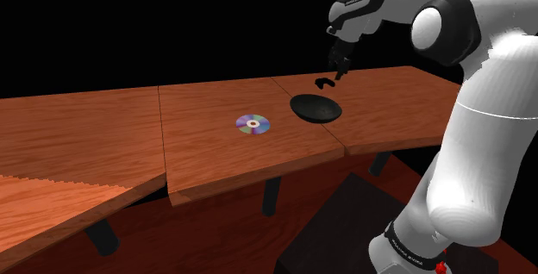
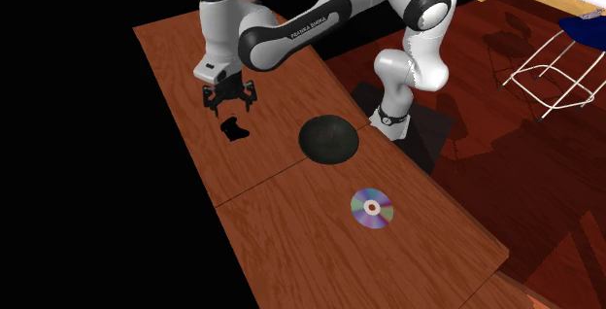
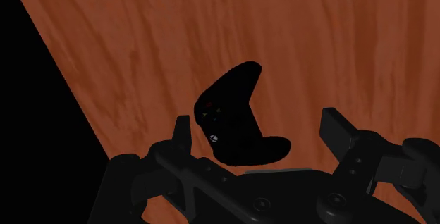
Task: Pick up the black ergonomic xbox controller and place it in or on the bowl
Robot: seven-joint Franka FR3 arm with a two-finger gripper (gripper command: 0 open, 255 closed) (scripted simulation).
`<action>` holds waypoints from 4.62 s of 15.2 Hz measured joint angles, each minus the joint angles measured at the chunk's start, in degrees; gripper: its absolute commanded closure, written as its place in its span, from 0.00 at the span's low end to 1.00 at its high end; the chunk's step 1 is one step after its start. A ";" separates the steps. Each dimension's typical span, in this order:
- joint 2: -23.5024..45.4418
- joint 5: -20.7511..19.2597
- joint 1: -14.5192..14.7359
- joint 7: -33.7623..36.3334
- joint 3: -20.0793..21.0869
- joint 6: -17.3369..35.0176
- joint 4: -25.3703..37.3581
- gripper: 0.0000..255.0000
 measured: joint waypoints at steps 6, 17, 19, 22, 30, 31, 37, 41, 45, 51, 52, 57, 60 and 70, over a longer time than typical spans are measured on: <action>1.59 1.57 -0.56 -1.17 0.49 2.83 -1.80 0.00; 1.59 1.67 -0.61 -1.20 0.48 2.92 -1.60 1.00; 1.67 1.71 -0.62 -1.20 0.52 2.87 -1.59 1.00; 1.53 1.68 -0.60 -1.18 0.47 2.91 -1.56 0.00; 16.78 -5.83 -2.12 -4.11 2.71 -14.89 19.67 0.00; 16.87 -5.88 -2.06 -4.14 2.73 -14.31 19.07 0.00; 17.12 -5.79 -1.97 -4.29 2.82 -11.93 16.79 0.00; 17.11 -5.80 -1.95 -4.29 2.81 -11.89 16.74 1.00; 17.10 -5.80 -1.97 -4.29 2.80 -11.89 16.74 1.00; 17.11 -5.80 -1.97 -4.29 2.80 -11.89 16.75 1.00; 17.06 -5.83 -2.01 -4.32 2.78 -12.26 17.09 1.00; 16.51 -6.18 -2.25 -4.52 2.49 -15.40 19.89 1.00; 16.48 -6.23 -2.70 -4.76 2.38 -17.69 22.28 1.00; 17.34 -5.75 -4.87 -5.67 2.34 -25.82 31.60 1.00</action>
